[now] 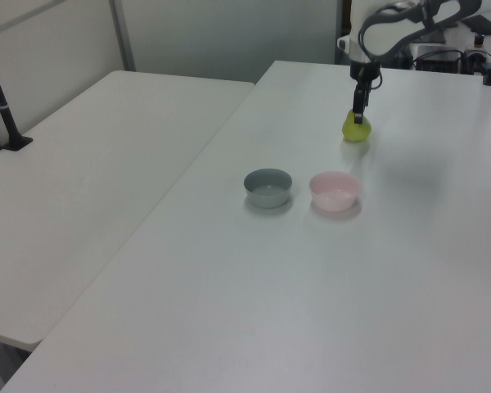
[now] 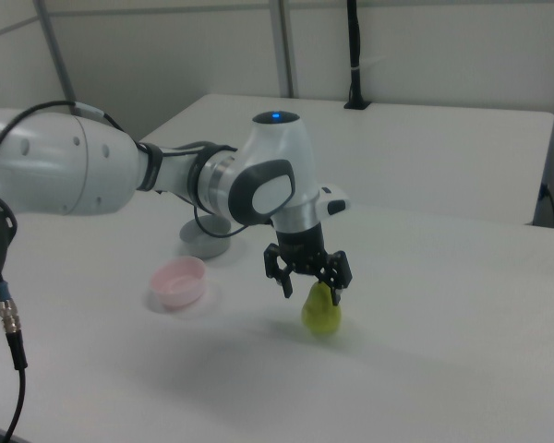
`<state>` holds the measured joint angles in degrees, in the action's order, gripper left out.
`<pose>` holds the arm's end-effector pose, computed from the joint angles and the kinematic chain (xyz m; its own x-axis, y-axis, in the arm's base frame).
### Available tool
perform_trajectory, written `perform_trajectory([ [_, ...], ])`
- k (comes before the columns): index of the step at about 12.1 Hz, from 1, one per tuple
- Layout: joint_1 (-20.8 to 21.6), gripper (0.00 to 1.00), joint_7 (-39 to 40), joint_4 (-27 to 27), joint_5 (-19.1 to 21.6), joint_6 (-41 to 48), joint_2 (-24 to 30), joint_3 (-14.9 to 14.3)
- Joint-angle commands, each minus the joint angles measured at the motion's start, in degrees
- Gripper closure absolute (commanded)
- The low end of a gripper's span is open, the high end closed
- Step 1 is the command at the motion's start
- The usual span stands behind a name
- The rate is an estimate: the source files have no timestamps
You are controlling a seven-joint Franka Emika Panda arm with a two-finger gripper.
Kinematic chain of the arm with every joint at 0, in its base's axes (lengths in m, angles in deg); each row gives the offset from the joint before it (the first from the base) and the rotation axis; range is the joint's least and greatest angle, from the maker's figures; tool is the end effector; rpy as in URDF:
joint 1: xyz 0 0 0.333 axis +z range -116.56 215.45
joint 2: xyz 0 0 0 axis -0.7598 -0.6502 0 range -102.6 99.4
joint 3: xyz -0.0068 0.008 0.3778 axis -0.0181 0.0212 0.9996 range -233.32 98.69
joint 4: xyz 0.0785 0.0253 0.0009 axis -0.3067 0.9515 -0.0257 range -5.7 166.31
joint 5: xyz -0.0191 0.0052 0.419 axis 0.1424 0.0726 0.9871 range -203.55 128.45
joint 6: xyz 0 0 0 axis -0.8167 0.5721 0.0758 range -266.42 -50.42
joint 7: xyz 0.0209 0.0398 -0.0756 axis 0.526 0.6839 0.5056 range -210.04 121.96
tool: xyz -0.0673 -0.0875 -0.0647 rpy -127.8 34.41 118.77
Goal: Place the pear in the bowl
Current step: 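Close the gripper on the green pear and lift it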
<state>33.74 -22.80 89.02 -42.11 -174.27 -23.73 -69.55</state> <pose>0.6718 -0.2195 0.3876 0.9947 0.1027 0.0009 0.1022 -0.9907 0.0894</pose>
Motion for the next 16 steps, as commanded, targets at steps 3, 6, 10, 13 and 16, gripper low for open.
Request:
perform_trajectory([
  [3,0.3,0.0,0.6,1.8,-0.7,-6.6,-3.3,0.0],
  [6,0.3,0.25,0.6,2.0,-2.7,-6.7,-3.4,0.1],
  [10,0.0,0.44,0.9,1.5,-2.7,-5.7,-2.3,0.0],
  [13,0.1,0.44,0.1,-0.1,-2.6,-1.7,0.8,0.0],
  [16,0.3,0.42,-0.1,-7.7,-1.9,11.3,2.6,0.1],
])
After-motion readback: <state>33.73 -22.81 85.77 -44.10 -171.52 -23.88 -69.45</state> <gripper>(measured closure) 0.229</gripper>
